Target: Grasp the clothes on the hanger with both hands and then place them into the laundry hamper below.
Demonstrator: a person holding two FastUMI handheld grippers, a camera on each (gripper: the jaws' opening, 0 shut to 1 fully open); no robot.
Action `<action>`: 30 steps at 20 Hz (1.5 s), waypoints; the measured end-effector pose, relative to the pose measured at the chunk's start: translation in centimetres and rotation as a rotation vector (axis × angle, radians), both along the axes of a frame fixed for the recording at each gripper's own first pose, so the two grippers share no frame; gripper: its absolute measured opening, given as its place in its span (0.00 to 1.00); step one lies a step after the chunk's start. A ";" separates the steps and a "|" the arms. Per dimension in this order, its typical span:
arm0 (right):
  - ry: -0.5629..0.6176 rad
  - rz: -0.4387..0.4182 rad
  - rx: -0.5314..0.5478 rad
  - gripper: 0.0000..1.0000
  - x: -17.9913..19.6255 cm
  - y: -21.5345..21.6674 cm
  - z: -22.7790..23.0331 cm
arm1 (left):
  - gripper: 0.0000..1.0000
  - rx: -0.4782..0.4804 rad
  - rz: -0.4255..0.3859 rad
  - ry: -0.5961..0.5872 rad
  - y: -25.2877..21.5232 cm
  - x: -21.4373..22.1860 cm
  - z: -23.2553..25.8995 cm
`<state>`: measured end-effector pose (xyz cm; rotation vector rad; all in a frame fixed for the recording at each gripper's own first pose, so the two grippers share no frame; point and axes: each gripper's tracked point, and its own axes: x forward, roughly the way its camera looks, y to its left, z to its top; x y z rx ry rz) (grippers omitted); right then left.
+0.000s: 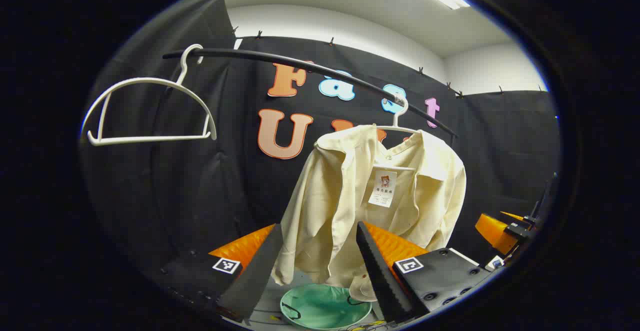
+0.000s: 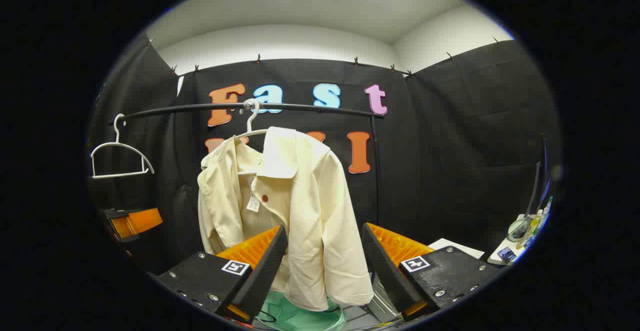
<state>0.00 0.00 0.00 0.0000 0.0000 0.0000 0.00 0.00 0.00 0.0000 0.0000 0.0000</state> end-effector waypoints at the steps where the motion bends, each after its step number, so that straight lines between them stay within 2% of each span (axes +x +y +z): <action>1: 0.001 0.002 -0.001 0.94 -0.1 0.1 0.1 | 0.96 -0.005 0.002 0.004 0.1 0.0 -0.1; 18: 0.019 -0.017 -0.005 0.94 0.1 0.0 0.1 | 0.96 0.035 -0.016 0.015 0.0 -0.2 -0.5; 26: -0.011 0.078 -0.019 0.94 2.6 4.4 1.6 | 0.96 0.033 -0.002 0.028 0.4 -0.1 -1.1; 30: 0.002 0.128 0.002 0.86 4.7 7.0 1.3 | 0.96 0.020 0.009 0.035 0.8 -0.2 -1.2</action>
